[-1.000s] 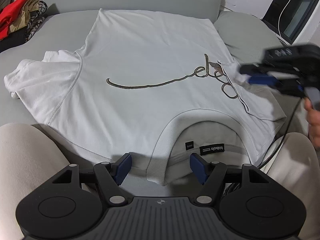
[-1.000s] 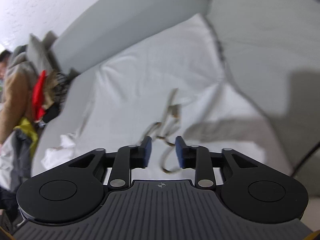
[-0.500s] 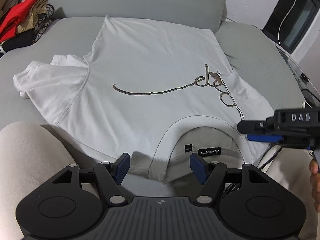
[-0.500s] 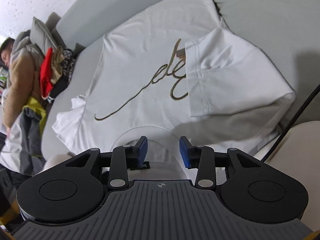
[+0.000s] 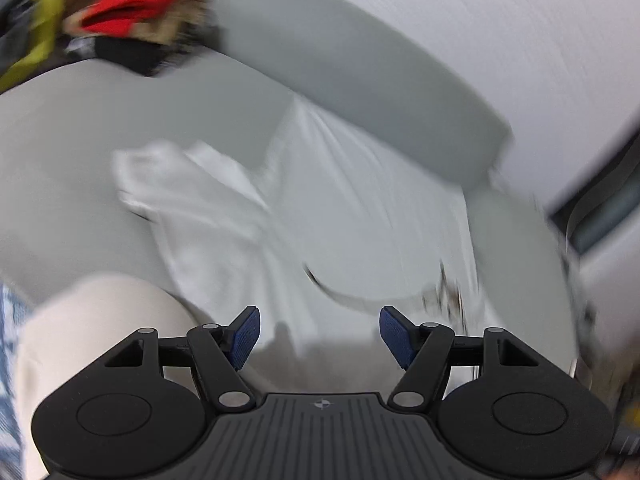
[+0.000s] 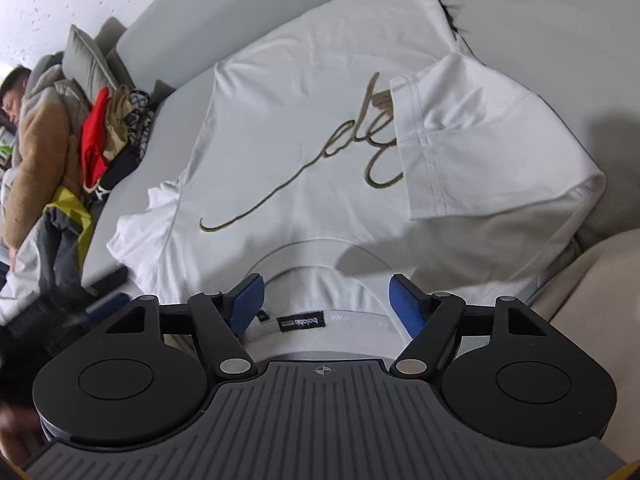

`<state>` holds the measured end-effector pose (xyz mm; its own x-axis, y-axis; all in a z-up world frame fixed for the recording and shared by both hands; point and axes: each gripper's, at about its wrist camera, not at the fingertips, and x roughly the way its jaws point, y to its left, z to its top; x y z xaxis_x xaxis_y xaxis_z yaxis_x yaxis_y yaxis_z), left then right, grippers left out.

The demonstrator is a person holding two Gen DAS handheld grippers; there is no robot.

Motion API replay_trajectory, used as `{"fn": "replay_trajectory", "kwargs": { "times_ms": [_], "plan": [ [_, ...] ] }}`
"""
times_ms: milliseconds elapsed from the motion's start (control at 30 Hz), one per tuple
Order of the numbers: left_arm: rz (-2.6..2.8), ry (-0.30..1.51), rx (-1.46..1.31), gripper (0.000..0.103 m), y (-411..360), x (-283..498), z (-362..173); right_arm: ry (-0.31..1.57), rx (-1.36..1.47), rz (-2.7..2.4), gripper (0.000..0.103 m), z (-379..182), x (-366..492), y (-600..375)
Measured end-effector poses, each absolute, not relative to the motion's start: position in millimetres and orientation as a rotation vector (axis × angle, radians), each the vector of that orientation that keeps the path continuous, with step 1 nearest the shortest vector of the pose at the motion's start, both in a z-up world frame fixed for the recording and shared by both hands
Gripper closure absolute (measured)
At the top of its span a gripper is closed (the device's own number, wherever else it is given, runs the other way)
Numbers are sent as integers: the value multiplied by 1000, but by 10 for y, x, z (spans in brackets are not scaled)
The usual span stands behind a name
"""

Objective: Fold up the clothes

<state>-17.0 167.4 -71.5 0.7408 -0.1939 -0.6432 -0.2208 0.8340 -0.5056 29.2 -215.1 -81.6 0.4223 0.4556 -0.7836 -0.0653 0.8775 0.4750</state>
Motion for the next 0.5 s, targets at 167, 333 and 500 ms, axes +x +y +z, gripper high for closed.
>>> {"fn": "replay_trajectory", "kwargs": {
  "times_ms": [167,333,500],
  "plan": [
    [233,648,-820,40,2490,-250,-781,1121,431,325,28,-888,338,-2116],
    [310,611,-997,49,2990,-168,-1063,1126,408,313,28,-926,384,-2060],
    [243,702,-1042,50,3091,205,-1307,1127,388,315,28,-939,399,-2011]
  ]
}}
